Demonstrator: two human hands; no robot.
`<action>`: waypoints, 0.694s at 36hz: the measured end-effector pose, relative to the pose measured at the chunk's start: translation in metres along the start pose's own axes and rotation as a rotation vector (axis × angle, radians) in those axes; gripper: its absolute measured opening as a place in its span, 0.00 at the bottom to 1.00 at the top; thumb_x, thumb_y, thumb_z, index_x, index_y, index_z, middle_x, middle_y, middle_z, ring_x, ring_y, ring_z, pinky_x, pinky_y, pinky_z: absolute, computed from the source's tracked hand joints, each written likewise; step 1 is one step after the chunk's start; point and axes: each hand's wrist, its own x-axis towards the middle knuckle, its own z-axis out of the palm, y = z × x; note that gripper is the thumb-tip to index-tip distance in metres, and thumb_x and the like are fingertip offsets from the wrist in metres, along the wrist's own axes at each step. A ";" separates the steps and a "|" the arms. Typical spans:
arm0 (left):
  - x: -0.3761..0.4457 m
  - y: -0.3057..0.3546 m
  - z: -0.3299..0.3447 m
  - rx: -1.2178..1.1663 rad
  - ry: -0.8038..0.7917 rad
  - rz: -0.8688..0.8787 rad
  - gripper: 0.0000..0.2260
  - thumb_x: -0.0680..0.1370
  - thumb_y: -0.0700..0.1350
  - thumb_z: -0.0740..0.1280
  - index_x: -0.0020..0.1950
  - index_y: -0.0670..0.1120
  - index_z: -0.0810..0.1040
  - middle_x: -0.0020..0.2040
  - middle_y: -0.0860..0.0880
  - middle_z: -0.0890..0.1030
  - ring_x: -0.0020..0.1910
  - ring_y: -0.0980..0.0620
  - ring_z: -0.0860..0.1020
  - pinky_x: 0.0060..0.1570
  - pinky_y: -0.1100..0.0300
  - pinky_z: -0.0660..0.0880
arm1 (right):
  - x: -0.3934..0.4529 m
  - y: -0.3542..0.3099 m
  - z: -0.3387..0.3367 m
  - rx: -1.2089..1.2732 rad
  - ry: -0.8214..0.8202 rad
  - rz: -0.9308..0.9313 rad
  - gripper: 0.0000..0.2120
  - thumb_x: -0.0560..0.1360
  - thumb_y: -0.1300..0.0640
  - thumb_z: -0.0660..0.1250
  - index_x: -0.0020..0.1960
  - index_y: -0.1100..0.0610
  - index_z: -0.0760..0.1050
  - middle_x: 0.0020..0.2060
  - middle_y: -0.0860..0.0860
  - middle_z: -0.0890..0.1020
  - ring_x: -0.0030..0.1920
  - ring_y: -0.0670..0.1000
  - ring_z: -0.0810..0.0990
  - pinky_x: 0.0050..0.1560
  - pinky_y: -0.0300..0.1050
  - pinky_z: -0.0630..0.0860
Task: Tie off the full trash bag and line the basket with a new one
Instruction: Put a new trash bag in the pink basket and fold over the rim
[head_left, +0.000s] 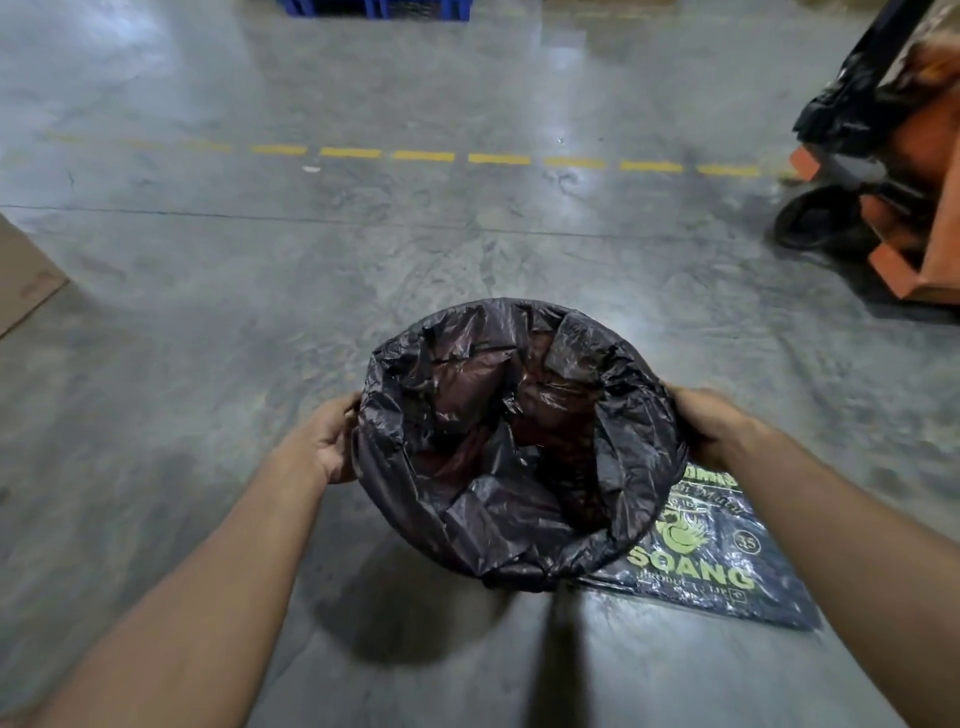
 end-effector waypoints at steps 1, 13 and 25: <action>0.004 0.001 -0.003 -0.018 0.010 0.004 0.19 0.78 0.53 0.66 0.59 0.39 0.81 0.51 0.40 0.85 0.45 0.42 0.85 0.47 0.42 0.83 | -0.001 0.001 0.001 0.019 0.010 -0.009 0.12 0.80 0.54 0.68 0.45 0.62 0.81 0.34 0.54 0.88 0.31 0.51 0.86 0.31 0.45 0.84; 0.009 -0.008 -0.009 -0.160 0.066 0.051 0.12 0.72 0.51 0.73 0.44 0.42 0.85 0.39 0.47 0.86 0.36 0.51 0.84 0.51 0.54 0.79 | 0.003 0.032 0.015 0.108 0.104 -0.165 0.05 0.71 0.64 0.66 0.44 0.65 0.78 0.43 0.61 0.82 0.41 0.60 0.80 0.44 0.48 0.78; -0.007 -0.015 0.010 0.161 0.372 0.489 0.17 0.78 0.58 0.61 0.53 0.46 0.81 0.52 0.45 0.84 0.46 0.48 0.81 0.46 0.50 0.78 | 0.000 0.025 0.000 0.022 0.352 -0.251 0.16 0.82 0.51 0.66 0.49 0.66 0.81 0.43 0.59 0.85 0.41 0.57 0.81 0.45 0.50 0.77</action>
